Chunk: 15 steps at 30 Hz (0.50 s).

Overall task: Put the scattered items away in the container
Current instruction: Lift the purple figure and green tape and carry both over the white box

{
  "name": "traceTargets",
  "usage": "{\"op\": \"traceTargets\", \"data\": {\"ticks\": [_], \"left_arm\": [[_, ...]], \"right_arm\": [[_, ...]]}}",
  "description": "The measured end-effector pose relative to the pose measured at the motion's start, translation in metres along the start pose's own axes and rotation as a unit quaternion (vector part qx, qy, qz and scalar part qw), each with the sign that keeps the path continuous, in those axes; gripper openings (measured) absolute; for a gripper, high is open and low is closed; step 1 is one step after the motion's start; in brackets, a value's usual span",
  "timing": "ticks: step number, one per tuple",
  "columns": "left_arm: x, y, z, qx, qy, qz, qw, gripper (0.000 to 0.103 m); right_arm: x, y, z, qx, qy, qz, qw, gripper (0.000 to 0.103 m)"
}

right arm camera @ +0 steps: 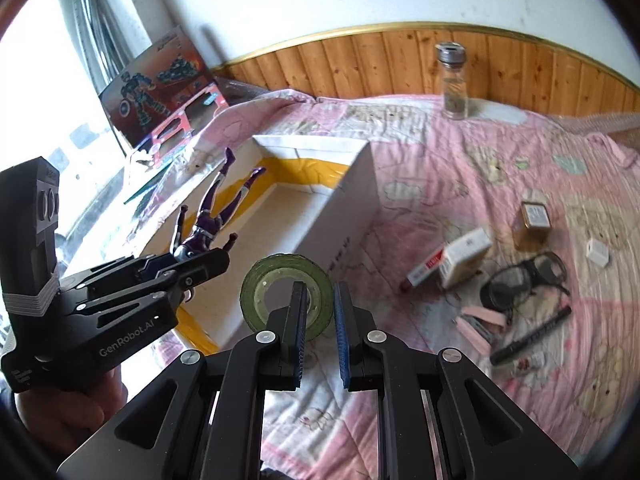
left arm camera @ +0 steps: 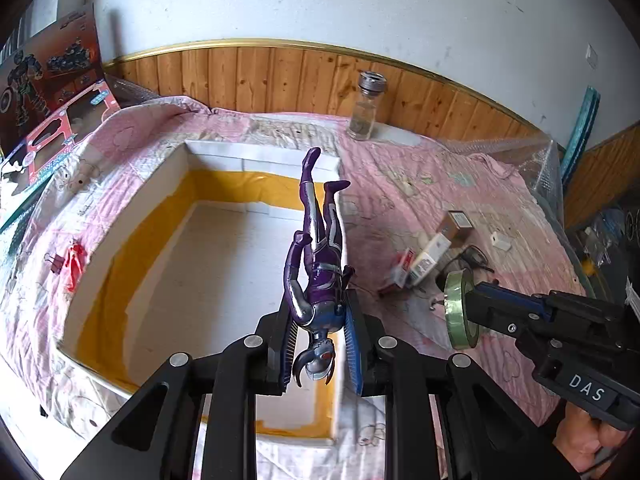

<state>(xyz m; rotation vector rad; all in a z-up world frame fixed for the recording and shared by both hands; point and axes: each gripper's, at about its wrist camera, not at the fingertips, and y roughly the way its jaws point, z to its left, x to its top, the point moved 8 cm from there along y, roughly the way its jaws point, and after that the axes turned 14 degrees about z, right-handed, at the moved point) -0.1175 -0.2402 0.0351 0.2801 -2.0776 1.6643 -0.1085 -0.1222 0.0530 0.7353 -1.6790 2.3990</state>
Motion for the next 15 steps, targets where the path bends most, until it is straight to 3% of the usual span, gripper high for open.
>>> {"op": "traceTargets", "data": {"ticks": [15], "left_arm": [[0.012, 0.005, 0.053, 0.006, -0.024, 0.013, 0.9996, 0.023]], "right_arm": [[0.043, 0.019, 0.043, 0.01, -0.038, 0.013, 0.999, 0.014]]}}
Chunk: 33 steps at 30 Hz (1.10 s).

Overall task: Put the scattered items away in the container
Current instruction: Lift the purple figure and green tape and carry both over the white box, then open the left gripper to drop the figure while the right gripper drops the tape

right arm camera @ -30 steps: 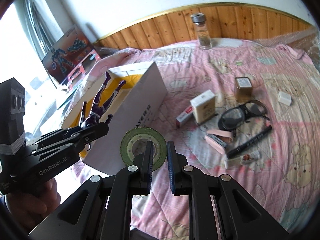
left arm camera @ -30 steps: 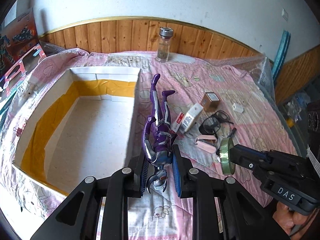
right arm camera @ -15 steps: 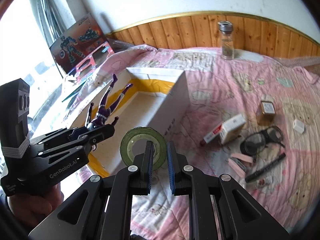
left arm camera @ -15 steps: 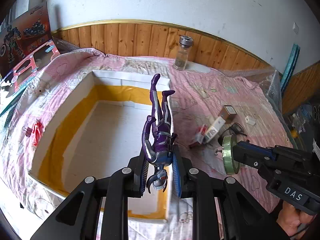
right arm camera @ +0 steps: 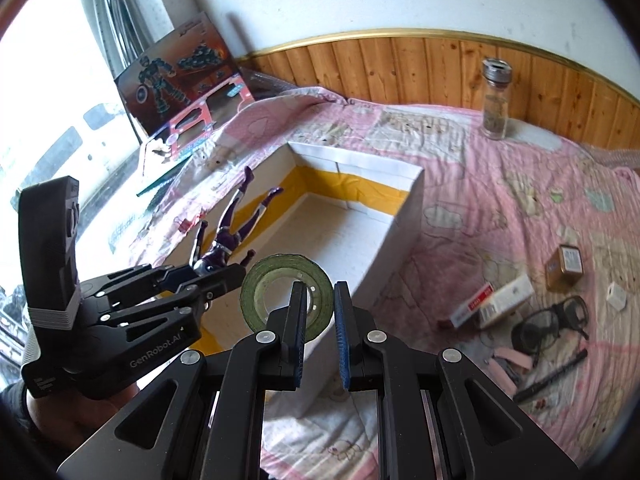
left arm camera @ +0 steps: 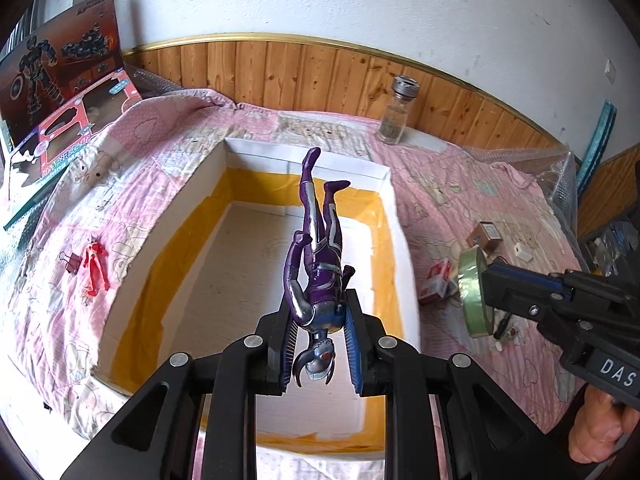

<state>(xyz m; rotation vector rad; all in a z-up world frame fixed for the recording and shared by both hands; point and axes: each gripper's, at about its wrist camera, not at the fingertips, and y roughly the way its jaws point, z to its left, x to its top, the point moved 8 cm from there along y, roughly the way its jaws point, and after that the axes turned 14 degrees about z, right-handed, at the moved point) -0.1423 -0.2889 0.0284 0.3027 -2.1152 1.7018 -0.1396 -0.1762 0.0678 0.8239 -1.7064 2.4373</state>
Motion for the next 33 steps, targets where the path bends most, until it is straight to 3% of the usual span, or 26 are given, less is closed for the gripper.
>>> {"op": "traceTargets", "data": {"ticks": [13, 33], "left_arm": [[0.037, 0.021, 0.029, -0.013, -0.007, 0.027, 0.9995, 0.023], [0.077, 0.09, 0.054, -0.017, -0.024, 0.088, 0.9957, 0.023]], "right_arm": [[0.048, 0.032, 0.006, 0.003, -0.011, 0.017, 1.0, 0.014], [0.103, 0.11, -0.019, -0.058, -0.042, 0.095, 0.993, 0.014]]}}
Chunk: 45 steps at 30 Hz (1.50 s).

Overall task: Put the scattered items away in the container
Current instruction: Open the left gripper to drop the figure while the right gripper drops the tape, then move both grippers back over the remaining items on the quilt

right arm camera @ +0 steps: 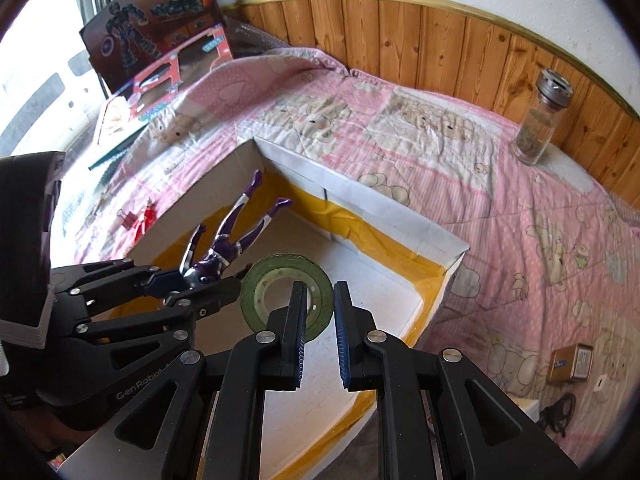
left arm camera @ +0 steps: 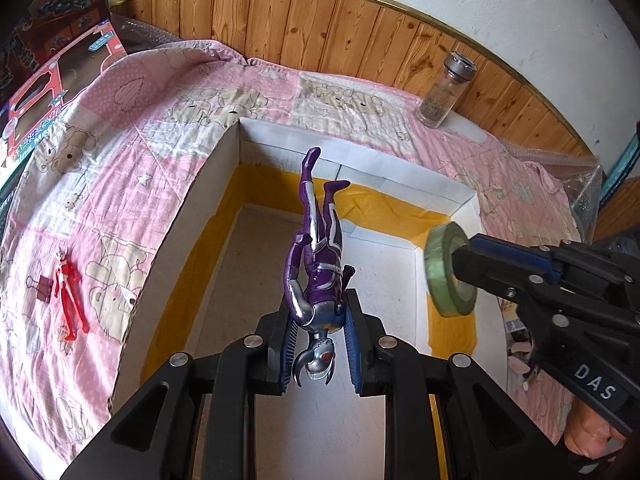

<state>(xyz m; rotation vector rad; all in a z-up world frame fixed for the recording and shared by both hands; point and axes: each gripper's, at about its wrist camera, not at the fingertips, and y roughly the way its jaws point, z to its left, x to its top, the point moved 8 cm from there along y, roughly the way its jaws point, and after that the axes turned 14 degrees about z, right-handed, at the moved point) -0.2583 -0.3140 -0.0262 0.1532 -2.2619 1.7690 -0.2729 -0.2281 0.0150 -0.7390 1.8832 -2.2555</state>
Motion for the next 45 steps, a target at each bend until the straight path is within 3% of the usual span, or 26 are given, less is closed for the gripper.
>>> {"op": "traceTargets", "data": {"ticks": [12, 22, 23, 25, 26, 28, 35, 40, 45], "left_arm": [[0.014, 0.038, 0.006, 0.014, 0.003, 0.035, 0.9993, 0.023], [0.022, 0.062, 0.015, 0.024, 0.001, 0.054, 0.9983, 0.023], [0.023, 0.063, 0.016, 0.025, 0.002, 0.055, 0.9982, 0.023], [0.024, 0.066, 0.017, 0.026, 0.0, 0.057, 0.998, 0.027], [0.024, 0.067, 0.018, 0.022, -0.002, 0.059, 0.998, 0.035], [0.024, 0.067, 0.018, 0.023, -0.002, 0.057, 0.9981, 0.041], [0.016, 0.052, 0.016, 0.014, -0.002, 0.05, 0.9986, 0.041], [0.005, 0.024, 0.017, 0.003, -0.004, 0.027, 0.9996, 0.041], [-0.009, 0.007, 0.009, 0.001, 0.012, 0.022, 0.9997, 0.041]], "right_arm": [[0.02, 0.046, -0.016, -0.038, -0.012, 0.068, 0.997, 0.015], [0.026, 0.066, -0.021, -0.063, -0.012, 0.093, 0.994, 0.016], [0.027, 0.067, -0.021, -0.064, -0.011, 0.093, 0.994, 0.017], [0.027, 0.065, -0.022, -0.066, -0.006, 0.091, 0.994, 0.039], [0.028, 0.063, -0.024, -0.071, -0.003, 0.087, 0.994, 0.041], [0.027, 0.058, -0.027, -0.078, 0.006, 0.084, 0.993, 0.042], [0.01, 0.017, -0.02, -0.06, 0.043, 0.092, 0.993, 0.043], [-0.017, -0.071, 0.029, 0.019, 0.029, 0.063, 0.997, 0.052], [-0.05, -0.147, 0.06, 0.026, 0.02, 0.044, 0.999, 0.052]]}}
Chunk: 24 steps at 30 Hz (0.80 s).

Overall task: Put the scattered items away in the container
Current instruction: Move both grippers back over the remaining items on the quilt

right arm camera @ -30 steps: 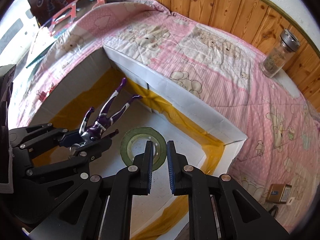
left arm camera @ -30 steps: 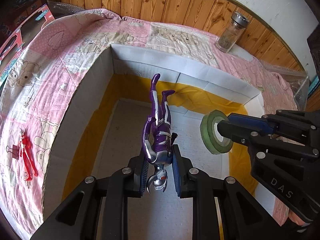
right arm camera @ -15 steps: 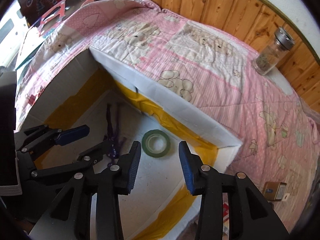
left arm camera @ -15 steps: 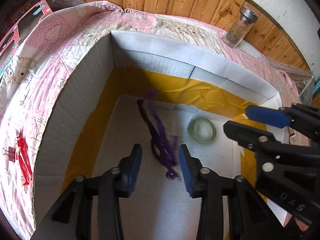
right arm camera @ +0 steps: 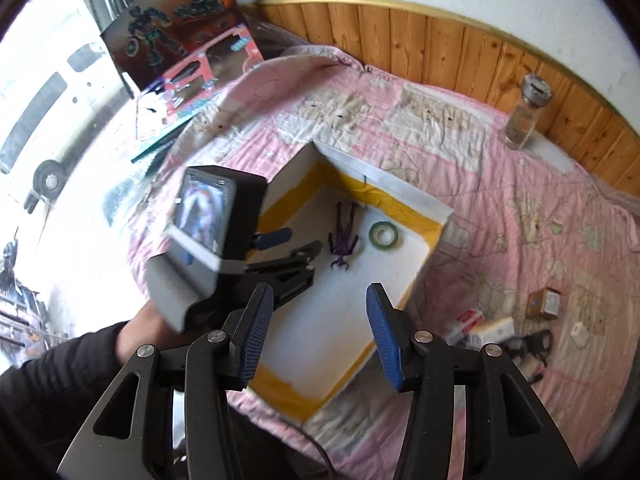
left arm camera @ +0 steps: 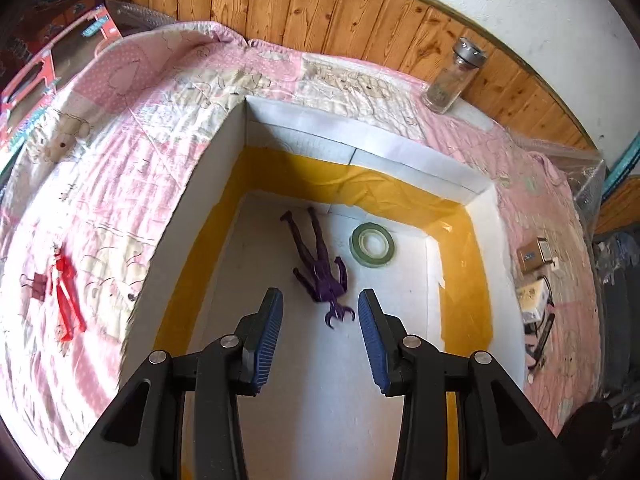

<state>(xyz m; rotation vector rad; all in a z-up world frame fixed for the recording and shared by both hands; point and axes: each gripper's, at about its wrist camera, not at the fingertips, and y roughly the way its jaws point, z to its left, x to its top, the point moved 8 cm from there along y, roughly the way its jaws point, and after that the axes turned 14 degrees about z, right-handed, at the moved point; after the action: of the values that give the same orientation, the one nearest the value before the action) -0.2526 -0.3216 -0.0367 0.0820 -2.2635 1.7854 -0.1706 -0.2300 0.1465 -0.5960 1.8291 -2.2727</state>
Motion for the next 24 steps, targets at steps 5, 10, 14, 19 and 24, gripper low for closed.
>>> {"op": "traceTargets", "data": {"ticks": [5, 10, 14, 19, 24], "left_arm": [[-0.018, -0.013, -0.012, 0.014, 0.022, -0.005, 0.9996, 0.041], [-0.028, -0.022, -0.033, 0.01, 0.034, -0.006, 0.9994, 0.041], [-0.033, -0.036, -0.053, 0.015, 0.054, -0.023, 0.9982, 0.041], [-0.043, -0.043, -0.073, 0.017, 0.064, -0.028, 0.9974, 0.041], [-0.054, -0.045, -0.092, 0.014, 0.074, -0.018, 0.997, 0.041]], "right_arm": [[-0.022, -0.048, 0.003, -0.007, 0.026, -0.035, 0.999, 0.052], [-0.045, -0.068, -0.004, -0.006, 0.04, -0.065, 0.997, 0.052], [-0.049, -0.073, -0.027, 0.001, 0.067, -0.075, 0.995, 0.052], [-0.06, -0.095, -0.059, 0.006, 0.105, -0.098, 0.99, 0.052], [-0.091, -0.089, -0.074, 0.015, 0.107, -0.089, 0.99, 0.052]]}}
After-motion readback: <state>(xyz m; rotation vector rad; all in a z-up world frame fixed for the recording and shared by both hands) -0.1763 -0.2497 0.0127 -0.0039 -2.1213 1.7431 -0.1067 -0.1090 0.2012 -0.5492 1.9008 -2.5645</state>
